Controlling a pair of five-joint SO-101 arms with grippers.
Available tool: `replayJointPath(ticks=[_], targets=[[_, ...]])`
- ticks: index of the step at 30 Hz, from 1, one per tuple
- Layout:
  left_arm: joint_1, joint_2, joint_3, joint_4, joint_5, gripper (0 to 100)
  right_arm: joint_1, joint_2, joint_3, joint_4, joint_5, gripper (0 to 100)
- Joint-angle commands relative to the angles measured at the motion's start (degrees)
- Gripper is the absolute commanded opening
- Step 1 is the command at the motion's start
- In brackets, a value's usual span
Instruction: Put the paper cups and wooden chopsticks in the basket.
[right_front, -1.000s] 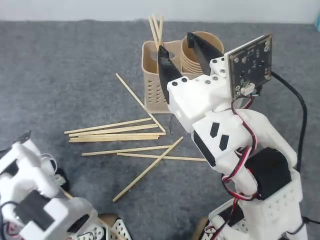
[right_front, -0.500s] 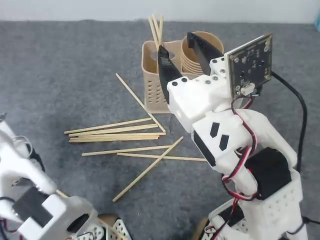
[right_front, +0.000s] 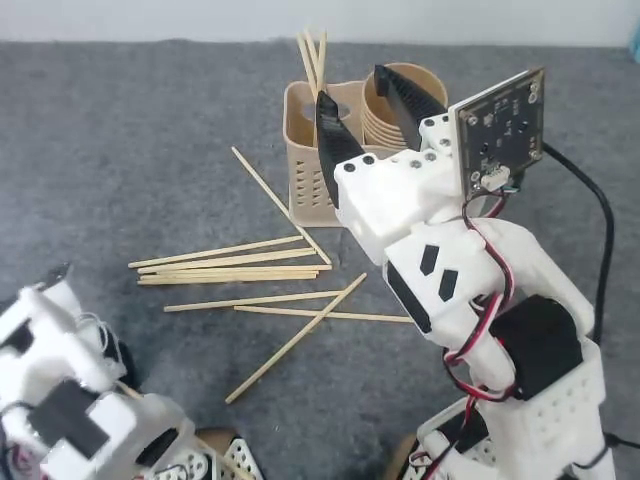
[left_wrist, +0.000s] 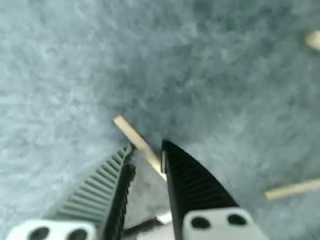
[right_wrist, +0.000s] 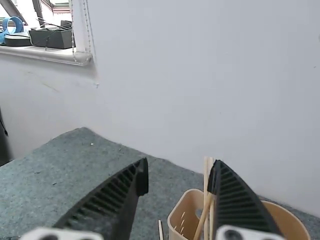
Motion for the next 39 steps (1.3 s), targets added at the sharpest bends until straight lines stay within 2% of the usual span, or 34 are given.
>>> replayJointPath(ticks=[1,6,9,17,24,33,39], targets=[[-2.1,-1.0,2.6,-5.8,-2.1,8,-0.4,-0.6,-3.2,-1.2,0.7,20.9],[-2.4,-6.6,7.9,-6.9,-2.6,7,-0.4,-0.6,-3.2,-1.5,0.7,20.9],[-2.5,-12.0,11.1,-7.6,-3.1,1,-0.4,-0.6,-3.3,-1.5,0.7,20.9],[-2.3,-26.5,17.0,-7.0,-4.0,1,-0.5,-0.7,-3.3,-1.2,0.5,20.9],[-1.4,-26.0,8.4,2.0,-1.2,1,-0.4,-3.1,-3.1,-1.1,0.4,20.9],[2.4,-25.0,6.6,2.6,2.1,1,-0.3,-4.4,-3.0,0.9,0.4,20.9],[0.6,-25.1,0.7,3.0,2.3,1,-2.5,-4.2,-3.0,11.4,0.3,20.9]])
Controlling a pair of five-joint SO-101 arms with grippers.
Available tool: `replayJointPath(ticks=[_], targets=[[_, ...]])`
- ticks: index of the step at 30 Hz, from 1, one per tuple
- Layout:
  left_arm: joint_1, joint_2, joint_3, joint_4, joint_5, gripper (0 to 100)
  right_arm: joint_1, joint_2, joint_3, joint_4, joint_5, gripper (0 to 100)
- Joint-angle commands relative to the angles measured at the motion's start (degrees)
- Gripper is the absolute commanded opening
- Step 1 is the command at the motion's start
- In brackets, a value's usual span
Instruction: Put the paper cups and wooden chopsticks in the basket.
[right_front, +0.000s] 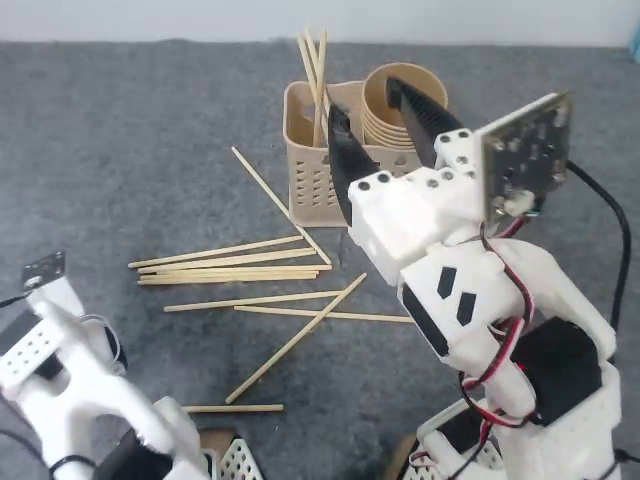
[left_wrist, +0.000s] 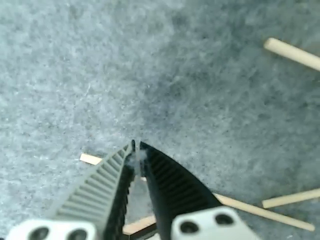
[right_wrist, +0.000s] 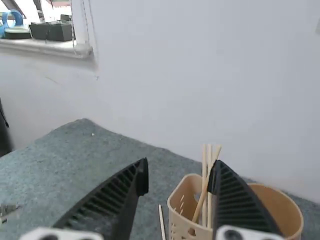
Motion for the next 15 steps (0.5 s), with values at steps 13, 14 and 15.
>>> replayJointPath(ticks=[13,14,15], targets=[[-14.9,0.1,-35.9,0.9,5.9,15,-16.7,-1.1,20.2,17.3,0.9,20.9],[-16.5,0.2,-36.7,-0.4,6.7,16,-17.5,-1.2,23.5,15.3,1.2,20.9],[-18.1,0.2,-37.1,-1.9,7.1,17,-18.6,-1.2,26.4,13.7,2.5,20.9]])
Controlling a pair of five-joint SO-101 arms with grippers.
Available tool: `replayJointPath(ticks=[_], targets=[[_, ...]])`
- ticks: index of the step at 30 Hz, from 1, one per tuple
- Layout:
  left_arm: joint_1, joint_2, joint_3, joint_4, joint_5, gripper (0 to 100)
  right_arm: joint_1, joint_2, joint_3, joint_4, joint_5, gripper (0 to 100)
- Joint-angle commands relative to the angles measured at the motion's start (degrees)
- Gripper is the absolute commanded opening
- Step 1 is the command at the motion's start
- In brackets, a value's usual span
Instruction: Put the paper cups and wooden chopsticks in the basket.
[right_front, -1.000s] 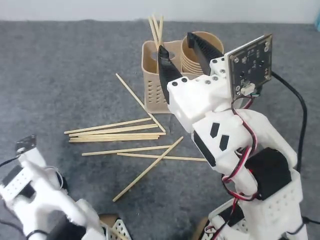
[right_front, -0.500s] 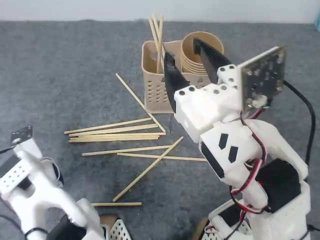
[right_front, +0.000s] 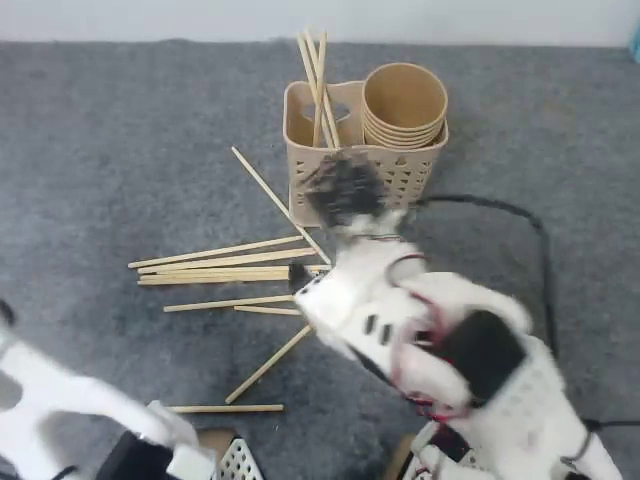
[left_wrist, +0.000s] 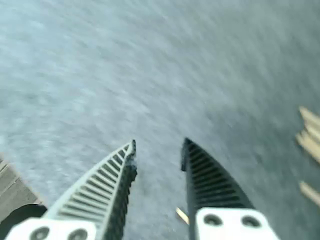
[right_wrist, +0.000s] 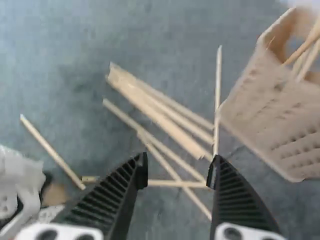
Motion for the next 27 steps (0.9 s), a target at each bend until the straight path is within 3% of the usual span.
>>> replayJointPath(ticks=[1,7,12,20,27], targets=[[-7.0,0.2,-5.8,-5.8,3.1,18,-4.0,-1.3,9.6,-5.9,3.9,20.9],[-12.9,6.0,-8.4,-11.8,3.1,19,-11.9,-1.2,24.0,-15.2,7.2,20.9],[-16.4,20.7,-21.1,-11.3,3.4,19,-16.0,-0.7,34.8,-25.4,7.2,20.9],[-20.8,45.3,-53.7,0.3,5.9,19,-22.8,-0.6,45.6,-37.8,6.9,20.9],[-22.0,62.1,-80.5,11.8,5.9,19,-27.4,-0.5,49.0,-42.4,6.8,20.9]])
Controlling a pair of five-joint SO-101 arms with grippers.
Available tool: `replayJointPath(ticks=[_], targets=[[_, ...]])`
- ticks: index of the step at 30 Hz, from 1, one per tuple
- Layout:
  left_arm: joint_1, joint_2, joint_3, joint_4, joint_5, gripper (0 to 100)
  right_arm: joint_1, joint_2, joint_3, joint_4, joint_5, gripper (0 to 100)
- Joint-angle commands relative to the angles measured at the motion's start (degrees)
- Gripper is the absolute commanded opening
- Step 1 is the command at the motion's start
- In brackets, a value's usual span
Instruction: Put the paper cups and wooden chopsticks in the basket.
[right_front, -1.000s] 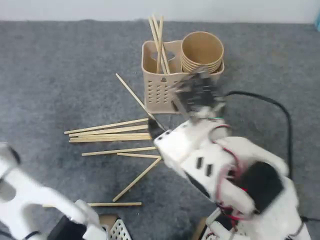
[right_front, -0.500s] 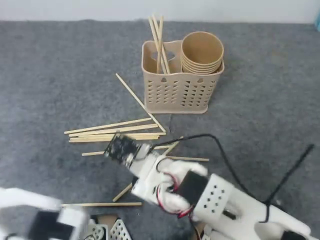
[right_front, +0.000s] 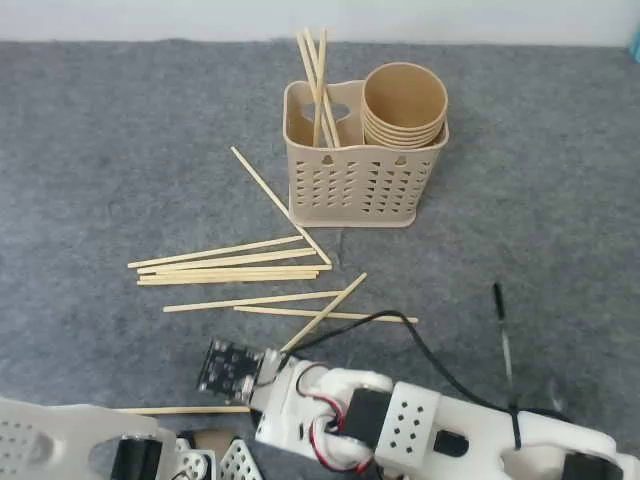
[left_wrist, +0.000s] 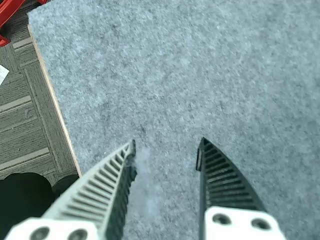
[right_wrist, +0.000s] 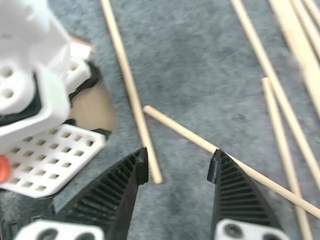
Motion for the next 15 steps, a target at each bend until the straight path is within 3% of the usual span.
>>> replayJointPath(ticks=[1,10,15], targets=[[-0.7,7.5,-19.7,7.1,0.6,19,-2.7,-0.4,0.3,-3.1,0.6,20.9],[-0.7,20.7,-43.2,16.9,0.6,19,-2.9,14.9,-8.8,-1.5,0.5,20.9],[-0.7,23.6,-46.5,17.0,0.6,19,-2.9,20.9,-9.5,-3.9,0.5,20.9]])
